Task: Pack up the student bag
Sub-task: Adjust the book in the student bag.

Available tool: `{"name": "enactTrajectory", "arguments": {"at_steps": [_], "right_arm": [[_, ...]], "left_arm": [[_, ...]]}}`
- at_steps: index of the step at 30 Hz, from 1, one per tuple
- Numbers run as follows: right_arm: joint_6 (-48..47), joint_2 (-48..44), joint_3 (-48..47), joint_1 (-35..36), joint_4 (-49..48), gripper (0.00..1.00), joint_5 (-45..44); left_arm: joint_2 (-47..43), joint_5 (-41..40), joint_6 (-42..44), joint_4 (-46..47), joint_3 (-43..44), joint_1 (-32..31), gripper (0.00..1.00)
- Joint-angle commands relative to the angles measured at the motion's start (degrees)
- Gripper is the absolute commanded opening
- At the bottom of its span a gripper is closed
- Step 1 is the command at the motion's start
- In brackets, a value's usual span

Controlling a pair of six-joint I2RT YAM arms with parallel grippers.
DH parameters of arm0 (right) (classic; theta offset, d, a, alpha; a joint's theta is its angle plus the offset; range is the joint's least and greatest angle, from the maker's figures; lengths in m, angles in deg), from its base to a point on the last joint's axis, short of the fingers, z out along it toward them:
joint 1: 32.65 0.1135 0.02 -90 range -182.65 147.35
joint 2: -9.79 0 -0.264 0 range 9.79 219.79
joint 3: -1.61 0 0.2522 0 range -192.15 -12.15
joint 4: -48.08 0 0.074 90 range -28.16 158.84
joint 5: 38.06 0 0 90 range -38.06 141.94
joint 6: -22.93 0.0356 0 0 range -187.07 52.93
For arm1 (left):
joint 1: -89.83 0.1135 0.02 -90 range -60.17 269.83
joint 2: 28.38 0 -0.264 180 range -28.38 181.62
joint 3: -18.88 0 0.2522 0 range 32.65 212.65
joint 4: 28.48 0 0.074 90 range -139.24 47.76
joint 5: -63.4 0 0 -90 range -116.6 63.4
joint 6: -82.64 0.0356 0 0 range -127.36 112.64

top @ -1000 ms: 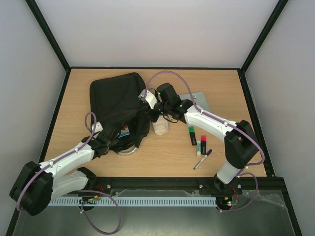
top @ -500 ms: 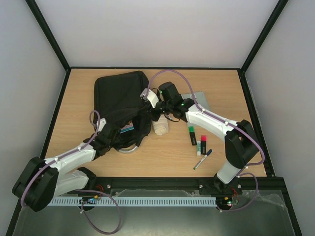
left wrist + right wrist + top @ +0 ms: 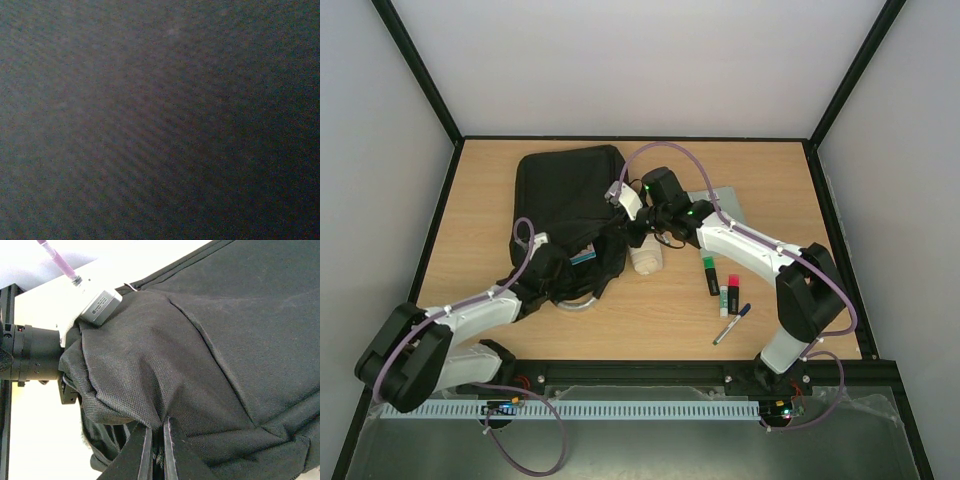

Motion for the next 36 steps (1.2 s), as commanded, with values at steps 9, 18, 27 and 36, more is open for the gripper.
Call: {"name": "enactTrajectory", "arguments": {"at_steps": [9,18,27,36], "right_arm": [[-2.68,2.07,-2.04,0.78,0.28,0.02,1.60],[-3.19,11.31,-7.61,0.92,5.77,0.04,-2.76],[-8.13,13.58,-10.64,0.91,16.09,0.35,-3.23],[-7.85,3.84,-8.98,-7.24,25.41,0.55,-0.58]], "left_arm": [[-20.89,-0.05,-5.18,-17.99,-0.62,-7.07,0.68],[-35.83,4.66,-8.77,-24.78,-4.94,-10.49,0.67],[-37.65,5.28,-5.47,-22.85,-1.92,-11.26,0.66],[-25.01,7.04,2.01,-22.22,13.63,-11.33,0.70]]}}
